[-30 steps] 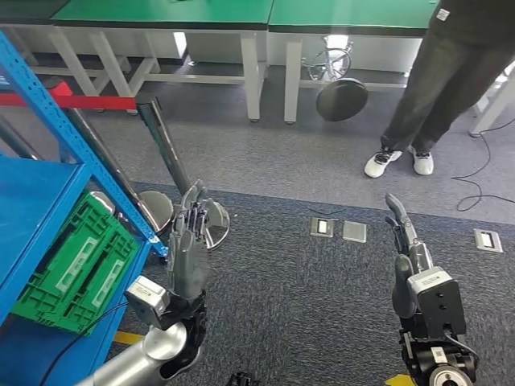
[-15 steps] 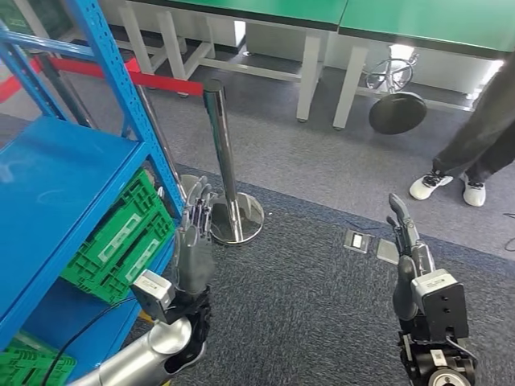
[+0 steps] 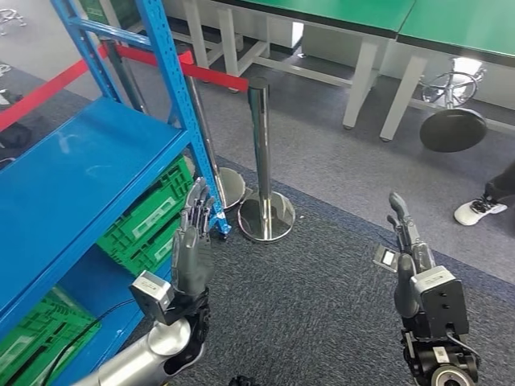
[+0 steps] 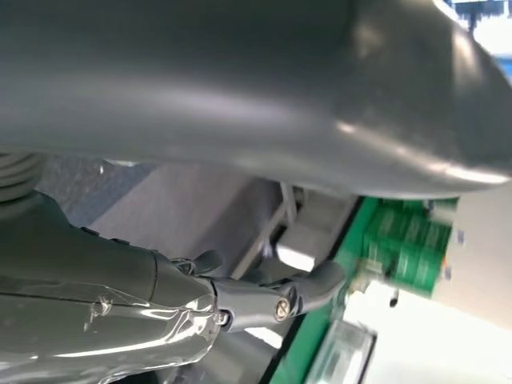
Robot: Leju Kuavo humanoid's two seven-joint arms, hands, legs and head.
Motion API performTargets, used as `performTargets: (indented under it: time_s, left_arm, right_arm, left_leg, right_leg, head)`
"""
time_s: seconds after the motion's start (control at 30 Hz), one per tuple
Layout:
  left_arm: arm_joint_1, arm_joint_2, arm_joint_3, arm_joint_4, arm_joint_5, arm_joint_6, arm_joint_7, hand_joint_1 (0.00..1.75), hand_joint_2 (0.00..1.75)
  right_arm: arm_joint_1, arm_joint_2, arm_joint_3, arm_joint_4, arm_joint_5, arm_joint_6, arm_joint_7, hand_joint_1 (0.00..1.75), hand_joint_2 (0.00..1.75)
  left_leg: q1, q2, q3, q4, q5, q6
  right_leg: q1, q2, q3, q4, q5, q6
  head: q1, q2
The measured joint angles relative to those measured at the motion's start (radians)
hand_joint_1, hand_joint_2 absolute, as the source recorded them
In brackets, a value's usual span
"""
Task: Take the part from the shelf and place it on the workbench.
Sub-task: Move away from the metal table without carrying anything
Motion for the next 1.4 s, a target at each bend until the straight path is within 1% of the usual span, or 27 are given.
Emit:
performTargets:
  time_s: [0.03, 0.07, 0.1, 0.17, 0.23, 0.3, 0.33, 0.4, 0.47, 0.5, 0.53, 0.57, 0.6, 0.67, 0.7, 0.77, 0.83, 0.9, 0.97, 1.03, 1.07, 1.13, 1.2, 1.27, 1.33, 1.37, 1.4]
  left_arm:
    - [0.001, 0.001, 0.0, 0.0, -0.001, 0.0, 0.001, 0.0, 0.0]
    - [0.002, 0.002, 0.0, 0.0, -0.001, 0.0, 0.002, 0.0, 0.0]
    - [0.002, 0.002, 0.0, 0.0, -0.001, 0.0, 0.002, 0.0, 0.0]
    - [0.0, 0.003, 0.0, 0.0, -0.002, 0.0, 0.002, 0.0, 0.0]
    - [-0.003, 0.003, 0.0, 0.0, -0.002, 0.0, 0.002, 0.0, 0.0]
    - [-0.004, 0.004, 0.0, 0.0, -0.002, 0.0, 0.001, 0.0, 0.0]
    - [-0.004, 0.004, 0.0, 0.0, -0.002, 0.0, 0.001, 0.0, 0.0]
    - [-0.006, 0.003, 0.0, 0.0, -0.002, 0.0, 0.001, 0.0, 0.0]
    - [-0.008, 0.0, 0.0, 0.0, -0.001, 0.0, 0.001, 0.0, 0.0]
    - [-0.008, -0.001, 0.0, 0.001, -0.001, 0.0, 0.001, 0.0, 0.0]
    - [-0.008, -0.001, 0.0, 0.001, -0.001, 0.0, 0.001, 0.0, 0.0]
    - [-0.008, -0.001, 0.0, 0.002, 0.0, 0.0, 0.001, 0.0, 0.0]
    - [-0.008, -0.001, 0.0, 0.002, 0.002, 0.0, 0.001, 0.0, 0.0]
    - [-0.008, -0.002, 0.0, 0.002, 0.005, 0.0, 0.001, 0.0, 0.0]
    - [-0.009, -0.002, 0.0, 0.003, 0.006, 0.0, 0.0, 0.0, 0.0]
    - [-0.01, -0.002, 0.0, 0.004, 0.008, 0.0, -0.001, 0.0, 0.0]
    - [-0.009, -0.001, 0.0, 0.004, 0.01, 0.0, -0.002, 0.0, 0.0]
    - [-0.009, 0.0, 0.0, 0.004, 0.011, 0.0, -0.003, 0.0, 0.0]
    - [-0.011, 0.0, -0.001, 0.005, 0.012, 0.0, -0.003, 0.0, 0.0]
    - [-0.01, 0.0, -0.001, 0.005, 0.013, 0.0, -0.003, 0.0, 0.0]
    - [-0.008, 0.0, -0.001, 0.006, 0.013, 0.0, -0.003, 0.0, 0.0]
    - [-0.005, 0.0, -0.001, 0.007, 0.013, 0.0, -0.004, 0.0, 0.0]
    - [-0.005, -0.001, -0.001, 0.008, 0.013, -0.001, -0.006, 0.0, 0.0]
    - [-0.006, -0.002, -0.001, 0.008, 0.011, -0.002, -0.009, 0.0, 0.0]
    - [-0.004, -0.003, -0.001, 0.008, 0.01, -0.003, -0.01, 0.0, 0.0]
    - [-0.002, -0.004, -0.001, 0.008, 0.009, -0.003, -0.011, 0.0, 0.0]
    - [-0.002, -0.004, -0.001, 0.008, 0.009, -0.004, -0.011, 0.0, 0.0]
  right_arm:
    - [0.0, 0.0, 0.0, 0.0, 0.0, 0.001, 0.0, 0.0, 0.0]
    - [0.0, 0.0, 0.001, 0.001, -0.001, 0.001, 0.0, 0.0, 0.0]
    - [-0.001, 0.0, 0.001, 0.001, -0.001, 0.001, 0.0, 0.0, 0.0]
    - [-0.002, 0.0, 0.0, 0.001, -0.002, 0.002, 0.0, 0.0, 0.0]
    - [-0.004, 0.0, 0.0, 0.0, -0.003, 0.005, 0.001, 0.0, 0.0]
    - [-0.007, 0.0, 0.0, 0.0, -0.004, 0.006, 0.002, 0.0, 0.0]
    - [-0.009, 0.0, 0.0, 0.0, -0.004, 0.007, 0.002, 0.0, 0.0]
    - [-0.012, -0.001, -0.001, 0.0, -0.005, 0.007, 0.003, 0.0, 0.0]
    - [-0.011, -0.003, -0.001, 0.001, -0.005, 0.007, 0.003, 0.0, 0.0]
    - [-0.01, -0.004, 0.0, 0.001, -0.005, 0.007, 0.003, 0.0, 0.0]
    - [-0.009, -0.004, 0.0, 0.001, -0.005, 0.006, 0.004, 0.0, 0.0]
    - [-0.008, -0.004, 0.0, 0.001, -0.005, 0.004, 0.004, 0.0, 0.0]
    - [-0.008, -0.005, 0.0, 0.001, -0.005, 0.002, 0.004, 0.0, 0.0]
    - [-0.008, -0.006, 0.0, 0.001, -0.007, -0.001, 0.004, 0.0, 0.0]
    - [-0.008, -0.007, 0.0, 0.001, -0.008, -0.002, 0.004, 0.0, 0.0]
    - [-0.007, -0.009, 0.0, 0.001, -0.009, -0.004, 0.003, 0.0, 0.0]
    - [-0.008, -0.009, 0.0, 0.001, -0.008, -0.007, 0.002, 0.0, 0.0]
    - [-0.009, -0.009, 0.0, 0.001, -0.008, -0.009, 0.001, 0.0, 0.0]
    - [-0.007, -0.01, 0.0, 0.0, -0.007, -0.01, 0.0, 0.0, 0.0]
    - [-0.004, -0.01, 0.0, 0.0, -0.006, -0.01, 0.0, 0.0, 0.0]
    - [-0.002, -0.01, 0.001, 0.0, -0.005, -0.009, 0.001, 0.0, 0.0]
    - [-0.001, -0.01, 0.001, 0.0, -0.005, -0.009, 0.001, 0.0, 0.0]
    - [-0.001, -0.01, 0.0, 0.0, -0.003, -0.009, 0.001, 0.0, 0.0]
    - [-0.001, -0.01, 0.0, 0.0, -0.001, -0.008, 0.0, 0.0, 0.0]
    - [-0.001, -0.01, 0.0, 0.0, 0.0, -0.008, 0.0, 0.0, 0.0]
    - [-0.001, -0.01, 0.0, 0.0, 0.0, -0.007, 0.0, 0.0, 0.0]
    - [-0.001, -0.01, 0.0, 0.0, 0.001, -0.007, -0.001, 0.0, 0.0]
  left_leg:
    - [0.002, 0.003, -0.01, 0.015, 0.004, -0.003]
    - [0.004, 0.007, 0.002, -0.01, 0.025, -0.004]
    - [0.005, 0.015, 0.033, -0.07, 0.056, -0.004]
    - [0.002, 0.059, 0.116, -0.218, 0.109, 0.002]
    - [-0.005, 0.082, 0.154, -0.287, 0.123, 0.012]
    - [-0.008, 0.06, 0.153, -0.291, 0.123, 0.024]
    - [-0.007, 0.05, 0.155, -0.293, 0.124, 0.03]
    - [-0.002, 0.029, 0.159, -0.298, 0.127, 0.043]
    - [-0.002, 0.008, 0.16, -0.299, 0.128, 0.051]
    - [-0.003, -0.005, 0.16, -0.298, 0.128, 0.052]
    - [-0.004, -0.018, 0.16, -0.298, 0.127, 0.053]
    - [-0.005, -0.032, 0.161, -0.297, 0.127, 0.053]
    - [-0.004, -0.047, 0.163, -0.296, 0.127, 0.052]
    - [-0.005, -0.074, 0.162, -0.29, 0.124, 0.047]
    - [-0.005, -0.086, 0.158, -0.286, 0.124, 0.043]
    - [-0.002, -0.108, 0.146, -0.282, 0.128, 0.031]
    - [0.002, -0.124, 0.138, -0.283, 0.133, 0.019]
    - [-0.001, -0.085, 0.118, -0.245, 0.109, 0.01]
    - [-0.002, -0.022, 0.059, -0.126, 0.05, 0.003]
    - [0.001, -0.001, -0.004, -0.007, 0.008, -0.003]
    - [0.002, 0.002, -0.017, 0.014, 0.01, -0.005]
    - [0.003, 0.015, 0.02, -0.058, 0.061, -0.005]
    - [-0.003, 0.059, 0.102, -0.207, 0.117, 0.003]
    - [-0.01, 0.083, 0.14, -0.281, 0.13, 0.015]
    - [-0.013, 0.061, 0.141, -0.286, 0.127, 0.028]
    - [-0.012, 0.05, 0.143, -0.289, 0.127, 0.033]
    - [-0.01, 0.04, 0.146, -0.292, 0.128, 0.04]
  right_leg:
    - [0.0, -0.014, 0.0, 0.0, -0.001, 0.0]
    - [0.0, -0.028, 0.0, 0.0, -0.001, 0.001]
    - [-0.001, -0.04, 0.001, 0.0, -0.003, 0.002]
    - [0.003, -0.06, 0.004, 0.001, -0.007, 0.01]
    - [0.008, -0.077, 0.008, 0.003, -0.013, 0.02]
    - [0.008, -0.093, 0.012, 0.003, -0.018, 0.031]
    - [0.005, -0.087, 0.012, 0.009, -0.025, 0.037]
    - [0.0, -0.043, -0.015, 0.074, -0.069, 0.044]
    - [-0.001, 0.004, -0.08, 0.219, -0.138, 0.046]
    - [-0.001, 0.012, -0.112, 0.285, -0.161, 0.047]
    - [-0.001, 0.015, -0.132, 0.321, -0.166, 0.047]
    - [-0.001, 0.017, -0.133, 0.318, -0.15, 0.046]
    - [-0.002, 0.021, -0.115, 0.272, -0.116, 0.043]
    - [-0.005, 0.062, -0.056, 0.13, -0.042, 0.038]
    - [-0.007, 0.085, -0.029, 0.071, -0.023, 0.035]
    - [-0.007, 0.108, -0.009, 0.028, -0.022, 0.03]
    - [-0.006, 0.086, -0.003, 0.021, -0.019, 0.022]
    - [-0.009, 0.06, 0.004, 0.01, -0.013, 0.011]
    - [-0.007, 0.032, 0.007, 0.005, -0.012, 0.004]
    - [-0.003, 0.005, 0.006, 0.005, -0.013, 0.0]
    - [-0.002, -0.009, 0.006, 0.005, -0.014, 0.0]
    - [-0.002, -0.037, 0.009, 0.005, -0.018, 0.001]
    - [0.002, -0.056, 0.014, 0.006, -0.024, 0.008]
    - [0.008, -0.074, 0.019, 0.006, -0.031, 0.017]
    - [0.009, -0.093, 0.025, 0.005, -0.037, 0.027]
    - [0.007, -0.091, 0.026, 0.01, -0.045, 0.032]
    - [0.004, -0.074, 0.019, 0.03, -0.06, 0.036]
  head:
    - [-0.001, 0.0]
    - [-0.001, 0.0]
    - [-0.002, 0.0]
    - [-0.005, 0.0]
    - [-0.003, 0.0]
    - [0.002, 0.0]
    - [0.002, 0.0]
    - [0.008, 0.0]
    - [0.014, 0.0]
    - [0.016, 0.0]
    - [0.016, 0.0]
    - [0.016, 0.0]
    - [0.016, 0.0]
    - [0.017, 0.0]
    - [0.017, 0.0]
    - [0.017, 0.0]
    - [0.015, 0.0]
    - [0.011, 0.0]
    - [0.004, 0.0]
    - [0.001, 0.0]
    - [0.001, 0.0]
    - [0.0, 0.0]
    - [-0.004, 0.0]
    - [-0.003, 0.0]
    - [0.001, 0.0]
    - [0.002, 0.0]
    - [0.005, 0.0]
